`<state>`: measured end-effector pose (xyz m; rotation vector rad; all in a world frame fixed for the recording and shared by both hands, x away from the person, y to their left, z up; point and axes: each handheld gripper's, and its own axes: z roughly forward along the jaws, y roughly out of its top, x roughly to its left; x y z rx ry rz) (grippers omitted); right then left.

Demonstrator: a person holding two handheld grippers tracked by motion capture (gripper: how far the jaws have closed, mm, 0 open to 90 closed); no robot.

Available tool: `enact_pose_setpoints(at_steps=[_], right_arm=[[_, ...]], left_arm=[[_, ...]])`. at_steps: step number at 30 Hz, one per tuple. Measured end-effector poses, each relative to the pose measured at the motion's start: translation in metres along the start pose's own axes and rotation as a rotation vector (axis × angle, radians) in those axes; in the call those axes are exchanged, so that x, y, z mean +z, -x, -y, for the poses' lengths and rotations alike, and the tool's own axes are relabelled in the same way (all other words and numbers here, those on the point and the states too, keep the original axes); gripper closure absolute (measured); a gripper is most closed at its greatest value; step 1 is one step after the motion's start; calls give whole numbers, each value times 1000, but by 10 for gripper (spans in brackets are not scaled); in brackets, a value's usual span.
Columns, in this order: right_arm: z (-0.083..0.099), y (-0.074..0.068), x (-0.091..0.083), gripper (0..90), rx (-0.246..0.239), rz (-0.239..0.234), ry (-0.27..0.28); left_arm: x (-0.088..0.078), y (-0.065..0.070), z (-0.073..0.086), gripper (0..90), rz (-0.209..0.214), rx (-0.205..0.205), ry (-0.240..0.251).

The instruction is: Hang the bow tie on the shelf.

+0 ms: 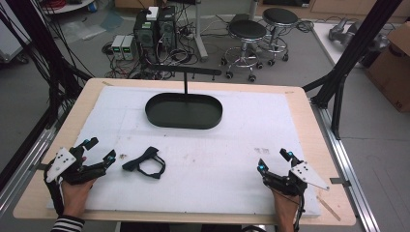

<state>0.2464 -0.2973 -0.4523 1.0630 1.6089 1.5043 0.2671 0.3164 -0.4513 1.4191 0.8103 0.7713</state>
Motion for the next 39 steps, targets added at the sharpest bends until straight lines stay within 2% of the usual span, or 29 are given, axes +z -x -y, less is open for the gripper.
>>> enact_pose_setpoints(at_steps=[3,11,16,17,18,21,25,32,39], right_arm=[[0,1,0,108,-3,0,0],[0,1,0,108,-3,1,0],[0,1,0,109,-5,0,1],[0,0,0,108,-3,-2,1],[0,0,0,109,-3,0,0],[0,0,0,109,-3,0,1],[0,0,0,109,-1,0,1],[0,1,0,109,-3,-1,2],[0,1,0,108,-2,-1,3]], left_arm=[[-1,0,-7,163,15,-17,-5],[0,6,-29,158,43,11,-20],[0,8,-36,156,56,18,-53],[0,8,-39,154,58,19,-74],[0,8,-39,153,58,19,-74],[-2,9,-46,151,58,47,-133],[-1,11,-58,151,100,70,-206],[5,18,-74,151,139,87,-287],[8,29,-83,152,165,132,-350]])
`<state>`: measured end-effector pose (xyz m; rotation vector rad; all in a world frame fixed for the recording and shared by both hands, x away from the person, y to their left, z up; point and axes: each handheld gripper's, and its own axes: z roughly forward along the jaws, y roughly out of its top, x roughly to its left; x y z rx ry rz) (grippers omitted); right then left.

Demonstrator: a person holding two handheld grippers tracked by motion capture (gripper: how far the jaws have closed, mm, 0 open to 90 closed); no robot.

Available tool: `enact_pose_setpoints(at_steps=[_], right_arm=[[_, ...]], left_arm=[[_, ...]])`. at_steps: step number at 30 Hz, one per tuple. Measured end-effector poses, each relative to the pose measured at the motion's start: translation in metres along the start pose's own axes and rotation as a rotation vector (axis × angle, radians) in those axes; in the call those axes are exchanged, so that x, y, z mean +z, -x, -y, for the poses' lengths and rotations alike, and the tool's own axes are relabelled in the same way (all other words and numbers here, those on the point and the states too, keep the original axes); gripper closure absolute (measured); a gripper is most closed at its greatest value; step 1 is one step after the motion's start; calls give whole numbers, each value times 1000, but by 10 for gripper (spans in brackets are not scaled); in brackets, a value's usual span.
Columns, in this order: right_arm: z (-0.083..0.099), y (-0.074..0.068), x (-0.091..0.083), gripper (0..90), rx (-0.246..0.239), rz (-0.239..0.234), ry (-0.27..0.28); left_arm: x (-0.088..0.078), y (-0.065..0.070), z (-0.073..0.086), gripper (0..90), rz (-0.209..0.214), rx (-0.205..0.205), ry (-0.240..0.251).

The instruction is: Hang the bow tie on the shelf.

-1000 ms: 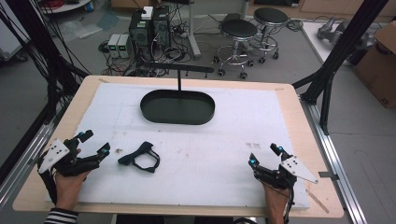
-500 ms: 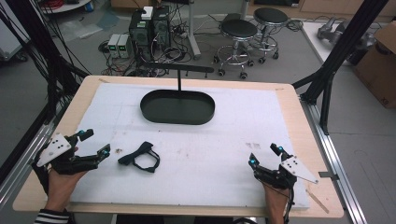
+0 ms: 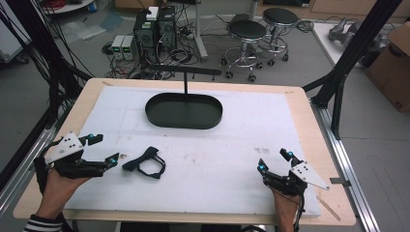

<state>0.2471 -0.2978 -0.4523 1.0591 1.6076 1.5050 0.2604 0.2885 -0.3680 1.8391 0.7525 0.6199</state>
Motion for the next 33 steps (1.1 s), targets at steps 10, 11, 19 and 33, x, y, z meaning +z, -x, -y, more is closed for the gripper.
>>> enact_pose_setpoints(at_steps=[10,11,19,33], right_arm=[[0,0,0,108,7,0,-2],[0,0,0,108,8,0,-2],[0,0,0,109,13,-1,-2],[0,0,0,109,13,-1,-2]], left_arm=[[14,17,-16,155,34,136,-172],[16,19,-15,160,33,147,-186],[35,30,-2,170,64,200,-337],[49,31,10,196,79,153,-434]])
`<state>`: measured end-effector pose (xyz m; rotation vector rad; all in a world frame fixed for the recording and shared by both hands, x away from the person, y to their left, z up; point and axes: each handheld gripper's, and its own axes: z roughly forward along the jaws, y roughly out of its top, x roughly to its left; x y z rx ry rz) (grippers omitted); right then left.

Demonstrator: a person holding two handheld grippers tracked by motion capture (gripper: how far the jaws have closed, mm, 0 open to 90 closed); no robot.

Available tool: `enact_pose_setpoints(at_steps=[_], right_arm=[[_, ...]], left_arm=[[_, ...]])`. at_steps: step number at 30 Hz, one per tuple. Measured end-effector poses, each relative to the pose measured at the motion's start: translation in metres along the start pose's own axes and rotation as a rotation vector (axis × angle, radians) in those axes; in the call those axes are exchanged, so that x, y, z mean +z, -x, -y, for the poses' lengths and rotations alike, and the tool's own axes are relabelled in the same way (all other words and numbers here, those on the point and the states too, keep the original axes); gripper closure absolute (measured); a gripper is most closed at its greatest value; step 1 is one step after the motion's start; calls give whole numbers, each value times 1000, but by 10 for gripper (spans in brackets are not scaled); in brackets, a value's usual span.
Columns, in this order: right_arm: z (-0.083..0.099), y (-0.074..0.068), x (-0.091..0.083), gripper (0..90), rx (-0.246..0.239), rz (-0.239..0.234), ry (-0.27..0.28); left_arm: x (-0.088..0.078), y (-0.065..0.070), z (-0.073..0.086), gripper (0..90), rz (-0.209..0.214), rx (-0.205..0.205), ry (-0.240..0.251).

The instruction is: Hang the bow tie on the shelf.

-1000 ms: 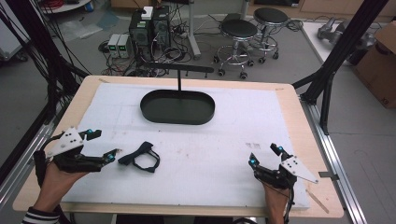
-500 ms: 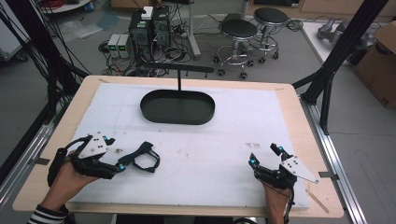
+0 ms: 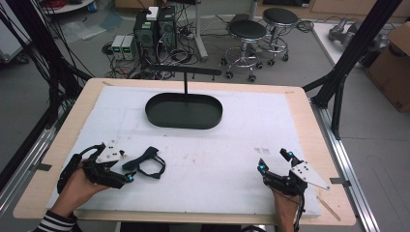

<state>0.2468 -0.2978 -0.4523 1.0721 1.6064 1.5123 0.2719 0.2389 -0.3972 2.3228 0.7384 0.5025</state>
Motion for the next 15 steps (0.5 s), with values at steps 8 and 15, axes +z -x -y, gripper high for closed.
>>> enact_pose_setpoints(at_steps=[8,15], right_arm=[[0,1,0,109,-2,-2,3],[0,0,0,109,3,0,1]], left_arm=[[9,-1,4,198,-2,-31,-60],[18,-2,8,221,-10,-36,-93]])
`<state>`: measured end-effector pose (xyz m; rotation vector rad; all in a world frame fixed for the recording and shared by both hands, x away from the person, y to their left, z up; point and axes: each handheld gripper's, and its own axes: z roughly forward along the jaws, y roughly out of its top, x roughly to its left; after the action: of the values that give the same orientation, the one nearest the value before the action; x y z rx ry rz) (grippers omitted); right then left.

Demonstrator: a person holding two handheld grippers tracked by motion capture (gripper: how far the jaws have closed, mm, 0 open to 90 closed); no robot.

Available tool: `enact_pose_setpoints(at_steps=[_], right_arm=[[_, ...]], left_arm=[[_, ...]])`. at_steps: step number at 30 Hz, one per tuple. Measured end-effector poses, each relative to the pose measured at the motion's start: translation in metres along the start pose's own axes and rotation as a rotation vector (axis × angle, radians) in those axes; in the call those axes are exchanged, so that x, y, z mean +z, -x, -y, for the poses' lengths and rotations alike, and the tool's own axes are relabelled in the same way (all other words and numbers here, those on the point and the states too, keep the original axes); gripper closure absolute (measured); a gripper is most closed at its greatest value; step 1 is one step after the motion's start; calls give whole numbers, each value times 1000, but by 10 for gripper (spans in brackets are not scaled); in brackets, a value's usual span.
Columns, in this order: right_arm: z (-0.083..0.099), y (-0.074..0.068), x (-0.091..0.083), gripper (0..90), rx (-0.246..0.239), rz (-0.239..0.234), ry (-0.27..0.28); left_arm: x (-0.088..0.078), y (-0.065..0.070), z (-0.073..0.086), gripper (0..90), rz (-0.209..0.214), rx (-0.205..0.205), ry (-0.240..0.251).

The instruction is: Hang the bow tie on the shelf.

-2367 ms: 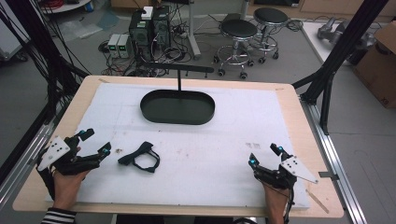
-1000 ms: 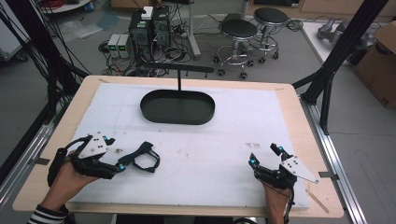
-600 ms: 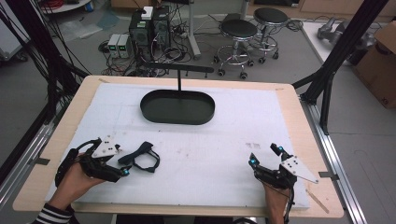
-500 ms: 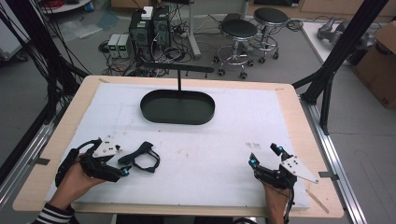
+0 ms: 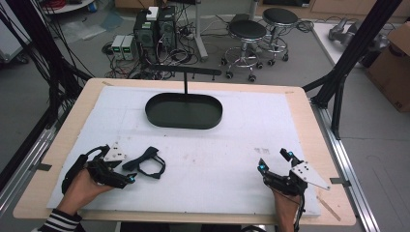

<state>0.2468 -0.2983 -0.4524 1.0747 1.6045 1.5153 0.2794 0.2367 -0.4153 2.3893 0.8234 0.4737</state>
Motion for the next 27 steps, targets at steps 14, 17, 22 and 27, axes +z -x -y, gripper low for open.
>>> enact_pose_setpoints(at_steps=[14,17,22,27], right_arm=[[0,0,0,108,-2,1,3],[0,1,0,108,0,1,3],[0,1,0,108,-1,1,3],[0,1,0,108,0,1,2]], left_arm=[[7,-1,4,355,-7,-9,-20],[8,-1,5,383,-3,-10,-21],[10,0,5,423,-5,-18,-17],[9,-1,5,509,-12,-9,-11]])
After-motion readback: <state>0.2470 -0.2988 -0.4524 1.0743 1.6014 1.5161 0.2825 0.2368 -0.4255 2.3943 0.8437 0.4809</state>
